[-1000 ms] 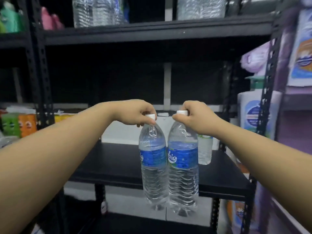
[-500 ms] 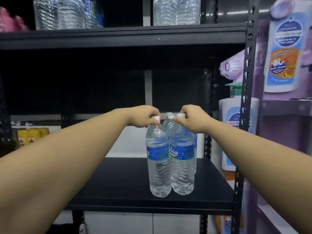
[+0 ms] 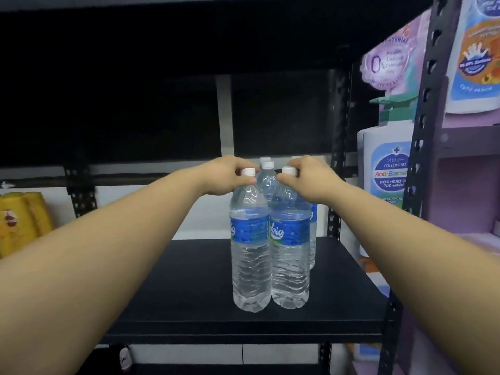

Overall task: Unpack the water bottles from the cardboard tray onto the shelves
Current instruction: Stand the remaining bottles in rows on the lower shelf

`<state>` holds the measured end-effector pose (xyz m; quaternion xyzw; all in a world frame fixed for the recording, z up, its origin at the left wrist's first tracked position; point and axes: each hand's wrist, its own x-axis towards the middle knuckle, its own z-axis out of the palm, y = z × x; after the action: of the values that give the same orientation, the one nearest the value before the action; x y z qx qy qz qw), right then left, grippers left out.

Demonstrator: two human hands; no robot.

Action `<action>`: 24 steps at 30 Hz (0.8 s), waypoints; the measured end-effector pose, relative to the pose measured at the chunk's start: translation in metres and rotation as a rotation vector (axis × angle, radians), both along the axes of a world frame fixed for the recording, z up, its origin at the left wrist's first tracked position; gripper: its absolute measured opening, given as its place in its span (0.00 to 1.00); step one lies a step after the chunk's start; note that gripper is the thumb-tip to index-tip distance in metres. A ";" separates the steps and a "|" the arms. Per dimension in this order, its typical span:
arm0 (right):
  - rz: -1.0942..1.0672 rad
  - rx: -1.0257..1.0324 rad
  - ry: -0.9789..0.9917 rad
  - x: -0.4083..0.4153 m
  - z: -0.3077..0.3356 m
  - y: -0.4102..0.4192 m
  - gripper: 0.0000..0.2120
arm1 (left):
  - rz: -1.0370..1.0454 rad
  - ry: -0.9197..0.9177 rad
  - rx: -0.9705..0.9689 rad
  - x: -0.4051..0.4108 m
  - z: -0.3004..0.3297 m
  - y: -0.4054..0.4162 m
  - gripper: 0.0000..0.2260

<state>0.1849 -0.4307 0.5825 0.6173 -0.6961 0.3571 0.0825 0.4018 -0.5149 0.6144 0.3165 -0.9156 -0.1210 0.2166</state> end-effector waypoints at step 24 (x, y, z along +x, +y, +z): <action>-0.052 -0.063 -0.453 0.032 -0.173 0.048 0.44 | 0.091 0.531 0.434 0.017 -0.182 0.041 0.23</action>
<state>0.2174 -0.3824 0.4094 0.5005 -0.7011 0.5056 -0.0475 0.4186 -0.4741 0.4329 0.3531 -0.7651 -0.3811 0.3803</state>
